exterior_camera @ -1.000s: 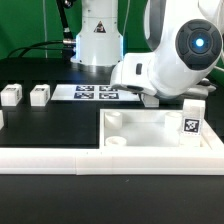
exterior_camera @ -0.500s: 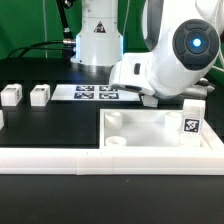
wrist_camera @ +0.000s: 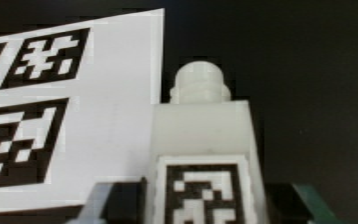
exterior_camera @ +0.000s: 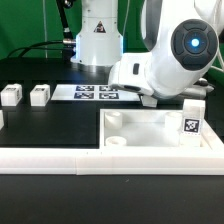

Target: Assemble square table

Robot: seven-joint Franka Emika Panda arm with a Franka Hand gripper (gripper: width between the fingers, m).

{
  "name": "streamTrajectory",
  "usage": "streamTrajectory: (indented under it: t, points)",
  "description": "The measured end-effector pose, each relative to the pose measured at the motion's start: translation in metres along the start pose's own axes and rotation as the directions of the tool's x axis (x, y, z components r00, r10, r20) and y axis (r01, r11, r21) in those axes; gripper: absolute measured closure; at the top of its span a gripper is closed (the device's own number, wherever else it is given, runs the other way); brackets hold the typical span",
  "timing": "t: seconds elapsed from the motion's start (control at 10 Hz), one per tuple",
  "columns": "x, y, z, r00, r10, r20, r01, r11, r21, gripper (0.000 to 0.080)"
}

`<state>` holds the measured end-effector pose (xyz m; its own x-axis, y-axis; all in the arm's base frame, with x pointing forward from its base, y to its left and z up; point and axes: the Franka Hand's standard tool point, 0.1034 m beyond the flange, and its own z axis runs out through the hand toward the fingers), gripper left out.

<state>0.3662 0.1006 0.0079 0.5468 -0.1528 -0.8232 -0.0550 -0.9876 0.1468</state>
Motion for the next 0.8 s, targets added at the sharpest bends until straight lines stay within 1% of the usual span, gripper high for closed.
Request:
streamTrajectory:
  t: [0.1,0.2,0.3,0.4,0.5,0.6,0.7,0.8]
  points:
    - [0.000,0.000,0.000,1.000,0.001,0.000,-0.001,1.000,0.001,0.0513]
    - [-0.006,0.005,-0.007,1.000,-0.004,0.019,0.004,1.000,0.000,0.0512]
    - [-0.019,0.016,-0.038,1.000,-0.004,0.031,0.004,1.000,0.001,0.0512]
    - [-0.024,0.027,-0.060,1.000,-0.004,-0.004,0.004,1.000,0.013,0.0512]
    - [-0.030,0.039,-0.073,1.000,-0.015,-0.022,0.016,1.000,0.013,0.0512]
    - [-0.036,0.054,-0.089,0.998,-0.033,-0.059,0.033,0.999,0.004,0.0512]
    - [-0.040,0.067,-0.097,0.996,-0.041,-0.083,0.040,0.999,-0.016,0.0512]
    - [-0.033,0.065,-0.099,0.989,-0.037,-0.145,0.036,0.999,-0.010,0.0512]
